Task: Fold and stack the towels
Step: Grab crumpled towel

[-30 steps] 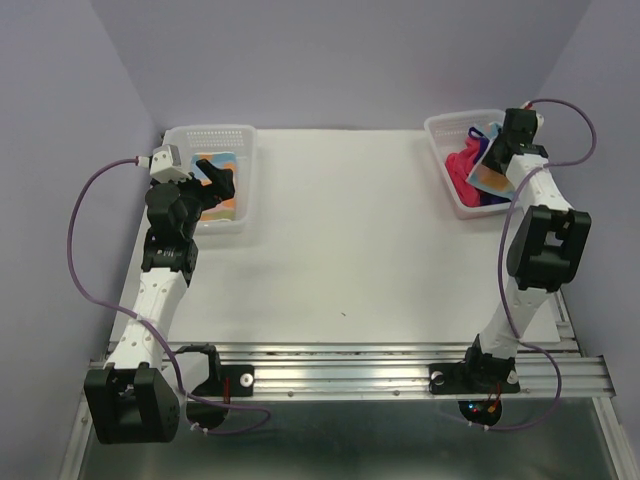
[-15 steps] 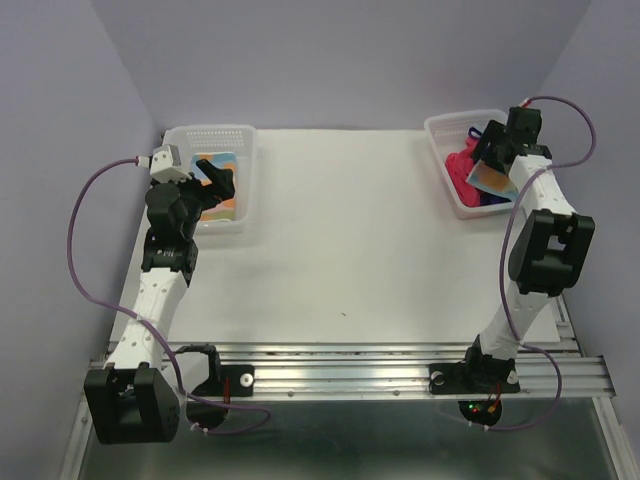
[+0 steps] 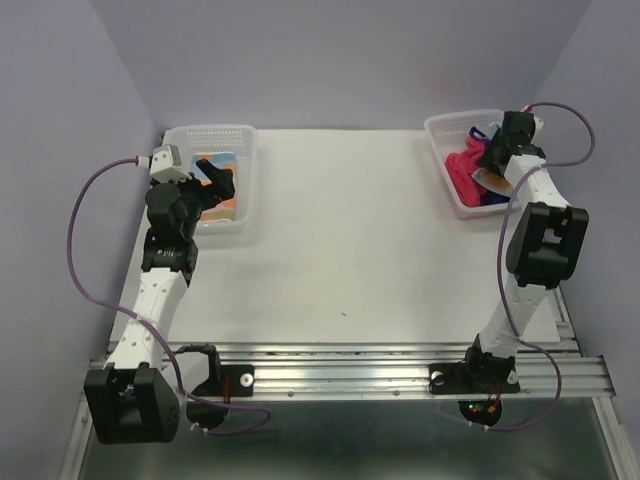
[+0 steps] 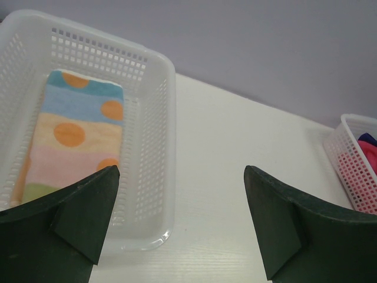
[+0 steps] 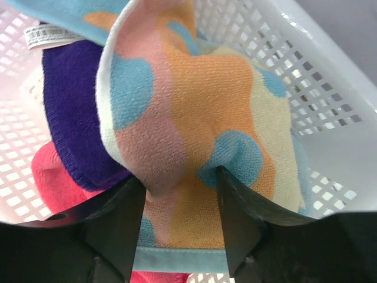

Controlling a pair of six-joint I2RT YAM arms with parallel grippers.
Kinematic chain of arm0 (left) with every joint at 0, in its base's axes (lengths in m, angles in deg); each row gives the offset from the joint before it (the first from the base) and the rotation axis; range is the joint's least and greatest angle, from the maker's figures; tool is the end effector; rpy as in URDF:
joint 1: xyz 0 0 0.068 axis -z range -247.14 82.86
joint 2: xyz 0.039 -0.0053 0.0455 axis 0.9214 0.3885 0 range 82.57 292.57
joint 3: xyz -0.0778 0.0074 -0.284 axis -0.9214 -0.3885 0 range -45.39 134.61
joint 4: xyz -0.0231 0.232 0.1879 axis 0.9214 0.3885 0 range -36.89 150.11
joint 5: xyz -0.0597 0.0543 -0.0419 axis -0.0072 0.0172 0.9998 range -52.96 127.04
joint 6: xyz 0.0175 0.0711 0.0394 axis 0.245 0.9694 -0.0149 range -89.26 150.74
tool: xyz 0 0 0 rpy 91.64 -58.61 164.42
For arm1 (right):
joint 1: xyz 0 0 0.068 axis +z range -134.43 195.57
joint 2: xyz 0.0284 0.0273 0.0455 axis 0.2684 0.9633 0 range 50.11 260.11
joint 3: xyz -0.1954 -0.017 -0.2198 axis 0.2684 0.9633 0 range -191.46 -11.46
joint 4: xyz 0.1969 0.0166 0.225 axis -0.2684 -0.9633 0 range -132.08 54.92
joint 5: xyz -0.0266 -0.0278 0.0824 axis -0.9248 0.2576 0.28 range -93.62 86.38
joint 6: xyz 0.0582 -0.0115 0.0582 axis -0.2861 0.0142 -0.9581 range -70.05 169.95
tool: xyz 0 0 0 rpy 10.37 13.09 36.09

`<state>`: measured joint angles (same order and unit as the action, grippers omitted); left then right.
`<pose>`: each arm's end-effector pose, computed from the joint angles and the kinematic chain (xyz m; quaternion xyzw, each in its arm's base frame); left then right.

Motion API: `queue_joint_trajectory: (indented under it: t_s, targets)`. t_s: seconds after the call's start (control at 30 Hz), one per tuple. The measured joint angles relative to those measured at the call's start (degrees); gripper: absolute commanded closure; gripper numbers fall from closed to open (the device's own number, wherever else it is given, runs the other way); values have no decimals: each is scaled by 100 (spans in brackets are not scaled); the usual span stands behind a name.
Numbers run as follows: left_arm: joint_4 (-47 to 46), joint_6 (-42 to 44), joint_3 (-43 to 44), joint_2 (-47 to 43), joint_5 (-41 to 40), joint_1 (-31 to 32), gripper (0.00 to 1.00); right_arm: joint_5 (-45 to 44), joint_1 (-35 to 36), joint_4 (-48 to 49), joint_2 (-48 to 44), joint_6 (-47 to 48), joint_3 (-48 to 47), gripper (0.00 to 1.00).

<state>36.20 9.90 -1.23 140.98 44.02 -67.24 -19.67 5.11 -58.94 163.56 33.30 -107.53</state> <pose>0.3071 -0.0083 0.3523 -0.0819 0.6858 -0.1713 0.7026 0.5197 -0.1164 0.2537 0.2674 0.8632 -0.1049 0.4151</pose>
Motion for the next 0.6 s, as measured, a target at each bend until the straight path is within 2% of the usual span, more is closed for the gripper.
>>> queue_joint_trajectory:
  t_s: [0.03,0.13,0.17,0.37,0.6]
  targets:
    - [0,0,0,0,0,0,1,-81,0,17,0,-22,0,55]
    - [0,0,0,0,-2,0,1,-332,0,28,0,-31,2,69]
    - [0,0,0,0,-7,0,1,-468,0,31,-2,-28,2,77]
    - [0,0,0,0,-13,0,1,-811,0,15,-140,39,68,99]
    - [2,0,0,-9,2,0,1,-992,0,-85,-929,168,55,99]
